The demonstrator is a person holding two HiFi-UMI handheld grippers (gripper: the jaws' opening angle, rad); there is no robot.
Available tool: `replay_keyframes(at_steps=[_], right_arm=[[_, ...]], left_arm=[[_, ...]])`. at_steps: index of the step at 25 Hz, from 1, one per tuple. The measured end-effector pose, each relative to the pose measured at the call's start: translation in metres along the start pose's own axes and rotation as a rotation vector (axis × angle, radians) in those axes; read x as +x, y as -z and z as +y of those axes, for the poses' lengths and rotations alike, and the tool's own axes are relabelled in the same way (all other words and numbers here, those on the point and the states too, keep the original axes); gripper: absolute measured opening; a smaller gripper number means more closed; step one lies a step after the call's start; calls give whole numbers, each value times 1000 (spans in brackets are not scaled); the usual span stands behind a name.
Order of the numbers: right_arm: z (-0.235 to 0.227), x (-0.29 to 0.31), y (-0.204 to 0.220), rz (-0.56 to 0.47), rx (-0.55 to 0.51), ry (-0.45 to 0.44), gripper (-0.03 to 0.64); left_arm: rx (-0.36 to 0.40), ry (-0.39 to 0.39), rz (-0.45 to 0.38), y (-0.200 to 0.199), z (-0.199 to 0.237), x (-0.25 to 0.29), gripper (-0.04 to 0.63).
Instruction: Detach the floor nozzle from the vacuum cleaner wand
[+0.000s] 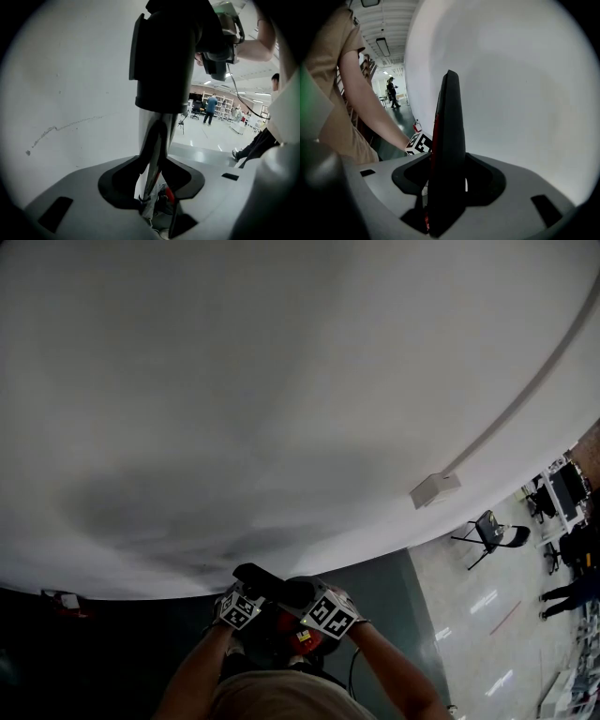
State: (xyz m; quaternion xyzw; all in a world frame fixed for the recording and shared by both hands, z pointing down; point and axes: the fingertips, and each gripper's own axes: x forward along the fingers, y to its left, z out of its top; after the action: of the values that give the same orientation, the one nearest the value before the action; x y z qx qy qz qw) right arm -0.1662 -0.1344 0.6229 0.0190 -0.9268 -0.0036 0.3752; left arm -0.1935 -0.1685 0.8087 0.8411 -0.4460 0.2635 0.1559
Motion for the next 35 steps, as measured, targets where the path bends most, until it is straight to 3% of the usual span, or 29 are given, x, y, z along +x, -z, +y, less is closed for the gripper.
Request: replay_keyframes(at_steps=[3,5,9,11,14,19,20,24,26,28,33,35], right_arm=[[2,-6,3,18,29,-86,216],[3,-8,4,4,47,-87,216],[12,-9,-1,-22,-8,128,215],[17,-8,0,-4,-14,177,215],[17,-8,0,41,-22,117,215],[8,-13,6,26,28,-82,215],[8,-14,6,22,23,-66,215],[10,-13,2,63,-28,132,213],[13,-12,2,89,-30,177,213],[13,-14,5,97,-34,144,213],[0,-24,15,10,37,-85,213],[-4,-27,18,-23,65,-101,213]], left_arm=[[30,-1,1,-1,-9,-4,153],[44,0,6,1,-12,-3,153],[58,17,14,2,-8,-3,152],[65,31,7,3,-9,-5,152],[50,31,-13,3,-11,-9,152],[69,34,0,4,-18,-8,152],[74,37,6,4,-17,-6,152],[74,59,12,2,-11,-2,152],[76,77,8,3,-12,-2,152],[86,101,12,3,-15,-1,153],[125,129,33,-2,-25,1,153],[116,124,36,-3,-26,3,152]])
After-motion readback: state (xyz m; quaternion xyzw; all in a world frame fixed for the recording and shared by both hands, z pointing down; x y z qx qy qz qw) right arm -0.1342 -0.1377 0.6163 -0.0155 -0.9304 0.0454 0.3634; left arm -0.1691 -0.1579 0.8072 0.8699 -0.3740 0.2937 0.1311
